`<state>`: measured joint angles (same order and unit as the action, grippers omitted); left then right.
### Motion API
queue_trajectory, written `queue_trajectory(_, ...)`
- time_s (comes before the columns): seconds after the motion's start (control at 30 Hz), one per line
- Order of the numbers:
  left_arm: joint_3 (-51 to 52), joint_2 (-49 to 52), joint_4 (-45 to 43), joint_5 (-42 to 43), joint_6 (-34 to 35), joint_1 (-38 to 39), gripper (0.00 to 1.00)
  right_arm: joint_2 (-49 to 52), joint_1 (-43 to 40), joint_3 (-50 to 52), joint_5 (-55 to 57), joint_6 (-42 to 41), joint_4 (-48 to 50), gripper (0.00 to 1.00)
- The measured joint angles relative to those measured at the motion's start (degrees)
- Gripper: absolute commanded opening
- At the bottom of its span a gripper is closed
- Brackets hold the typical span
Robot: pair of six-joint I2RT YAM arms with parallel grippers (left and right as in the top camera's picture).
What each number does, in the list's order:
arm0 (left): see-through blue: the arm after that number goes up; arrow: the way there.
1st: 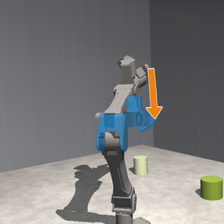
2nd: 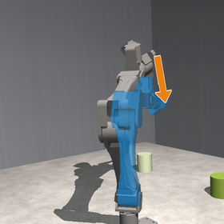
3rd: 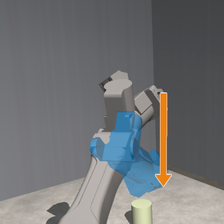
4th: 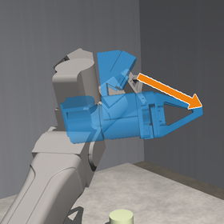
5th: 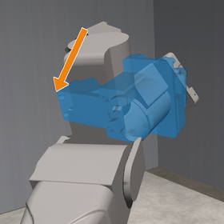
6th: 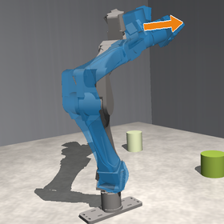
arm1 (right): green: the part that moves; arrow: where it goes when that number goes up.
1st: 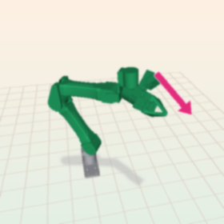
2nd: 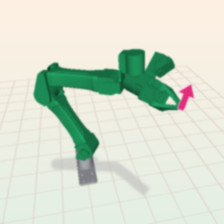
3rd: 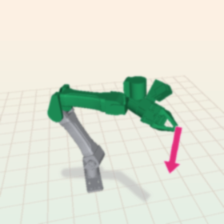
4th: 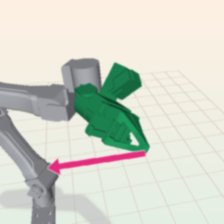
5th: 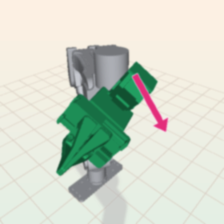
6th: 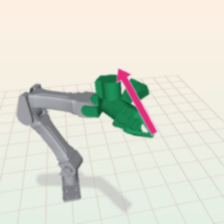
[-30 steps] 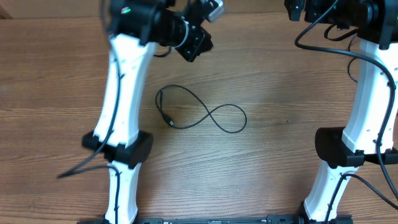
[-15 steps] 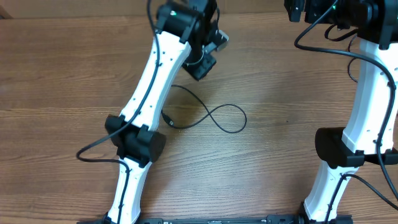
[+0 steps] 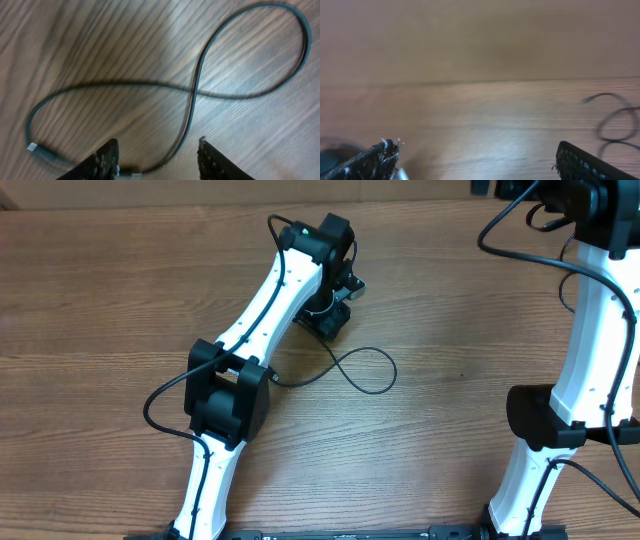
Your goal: Untangle cables
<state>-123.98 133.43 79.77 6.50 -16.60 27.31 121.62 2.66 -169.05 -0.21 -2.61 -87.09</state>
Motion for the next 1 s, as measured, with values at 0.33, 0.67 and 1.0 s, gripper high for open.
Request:
queue_trajectory(0.33, 9.4, 0.0, -4.87, 2.54, 0.04, 0.09, 0.52, 0.0, 0.0, 0.0, 7.13, -2.27, 0.7, 1.0)
queue_trajectory(0.67, 15.8, 0.0, -12.33, 2.8, 8.0, 2.25, 0.5, 0.0, 0.0, 0.0, 8.13, -2.34, 0.66, 1.0)
queue_trajectory(1.0, 21.64, -2.1, -18.99, 2.62, 11.52, 6.93, 0.22, 0.0, 0.0, 0.0, 8.15, -2.36, -0.74, 1.0)
